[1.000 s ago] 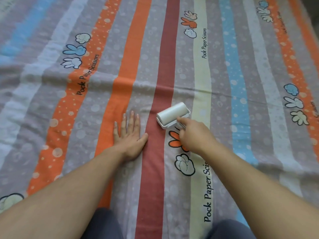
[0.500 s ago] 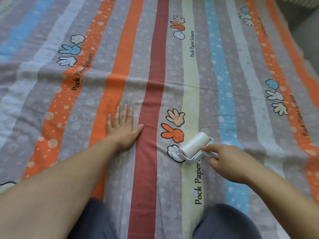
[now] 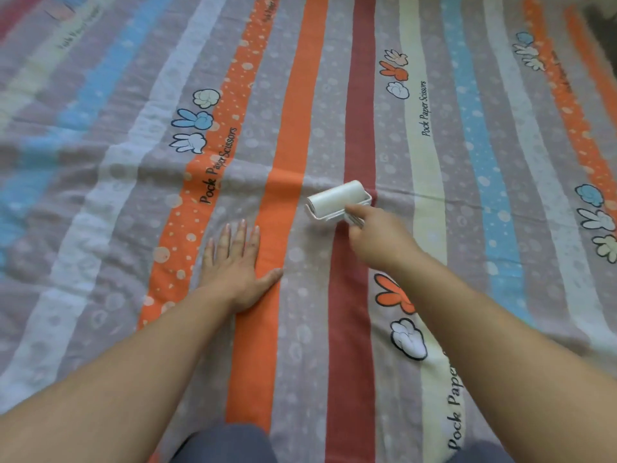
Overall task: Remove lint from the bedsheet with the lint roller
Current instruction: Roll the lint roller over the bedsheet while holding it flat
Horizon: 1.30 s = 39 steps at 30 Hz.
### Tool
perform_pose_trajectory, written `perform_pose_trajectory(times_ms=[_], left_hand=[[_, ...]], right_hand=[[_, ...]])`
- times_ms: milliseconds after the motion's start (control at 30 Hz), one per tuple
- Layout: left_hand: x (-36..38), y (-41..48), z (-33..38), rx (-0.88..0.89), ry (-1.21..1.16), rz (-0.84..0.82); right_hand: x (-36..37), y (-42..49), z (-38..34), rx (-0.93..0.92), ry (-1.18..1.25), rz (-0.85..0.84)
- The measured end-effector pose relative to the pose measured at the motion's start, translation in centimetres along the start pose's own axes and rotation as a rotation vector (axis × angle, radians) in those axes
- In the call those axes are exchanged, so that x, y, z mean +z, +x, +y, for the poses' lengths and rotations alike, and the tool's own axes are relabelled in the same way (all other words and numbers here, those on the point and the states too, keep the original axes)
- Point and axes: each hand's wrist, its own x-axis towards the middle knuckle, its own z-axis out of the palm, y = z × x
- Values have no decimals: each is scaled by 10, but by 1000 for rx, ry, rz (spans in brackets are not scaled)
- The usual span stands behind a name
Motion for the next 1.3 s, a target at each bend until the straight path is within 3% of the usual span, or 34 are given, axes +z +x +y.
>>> perform_pose_trajectory(times_ms=[200,333,667,867,1100,1300], left_hand=[[-11,26,13,66,-17,-45],[-22,41,12,156,-24,-177],[-33,57,61,-113,-2,-417],[-43,63,53,-73,-58,-507],[-46,57,48,2,-96,-493],[-35,48,30,121,-132,-352]], right_hand=[[42,36,-16,110,25,12],[32,23,-7,140,-52,-23],[21,-56,27,273,-148,-176],[4,-90,36,366,-212,-302],[-27,-120,40,421,-321,-392],[-55,-121,16,395,-312,-331]])
